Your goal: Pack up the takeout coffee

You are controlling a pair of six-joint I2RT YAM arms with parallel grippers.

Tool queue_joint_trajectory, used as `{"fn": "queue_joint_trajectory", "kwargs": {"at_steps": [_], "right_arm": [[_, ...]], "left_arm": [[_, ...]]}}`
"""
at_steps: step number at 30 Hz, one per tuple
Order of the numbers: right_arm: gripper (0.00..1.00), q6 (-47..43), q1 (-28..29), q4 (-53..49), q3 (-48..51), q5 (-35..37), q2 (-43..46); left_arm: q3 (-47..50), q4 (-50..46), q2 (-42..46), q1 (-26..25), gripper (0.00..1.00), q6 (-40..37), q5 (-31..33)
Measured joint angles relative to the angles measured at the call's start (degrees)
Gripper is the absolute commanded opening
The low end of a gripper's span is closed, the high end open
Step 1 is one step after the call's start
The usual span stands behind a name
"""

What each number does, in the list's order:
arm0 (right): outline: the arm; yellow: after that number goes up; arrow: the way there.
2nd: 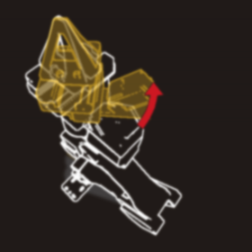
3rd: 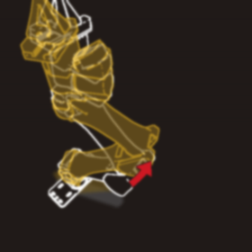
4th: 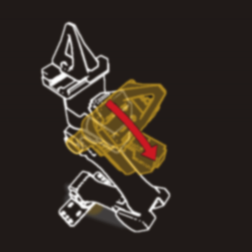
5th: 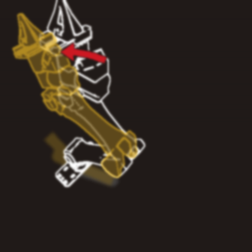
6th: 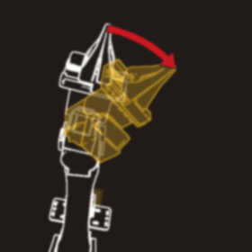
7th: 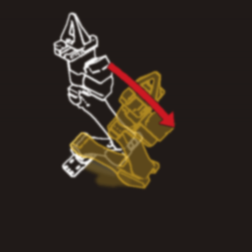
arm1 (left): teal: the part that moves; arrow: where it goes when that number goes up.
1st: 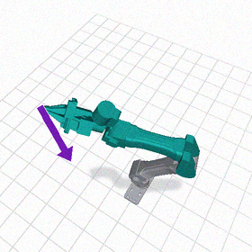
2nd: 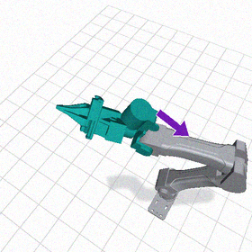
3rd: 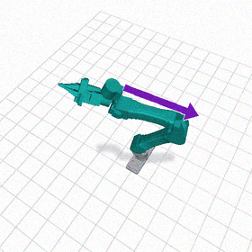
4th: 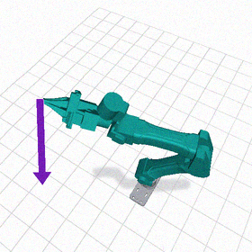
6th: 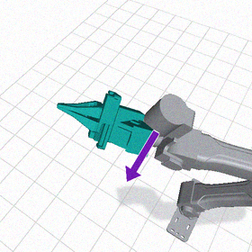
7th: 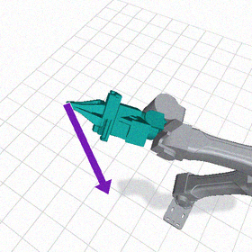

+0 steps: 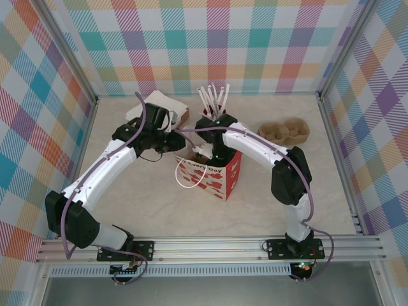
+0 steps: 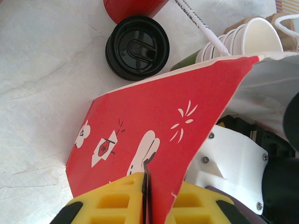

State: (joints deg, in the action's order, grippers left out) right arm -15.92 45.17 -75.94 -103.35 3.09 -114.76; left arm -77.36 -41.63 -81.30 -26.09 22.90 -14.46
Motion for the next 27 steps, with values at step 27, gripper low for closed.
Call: {"fn": "queue_joint_trajectory", "kwargs": {"at_steps": [27], "right_arm": [[0.68,0.3,-0.2,4.5,4.2,-1.4,-0.7]], "left_arm": [[-0.1,0.0,-0.3,0.0,0.13,0.0,0.0]]}}
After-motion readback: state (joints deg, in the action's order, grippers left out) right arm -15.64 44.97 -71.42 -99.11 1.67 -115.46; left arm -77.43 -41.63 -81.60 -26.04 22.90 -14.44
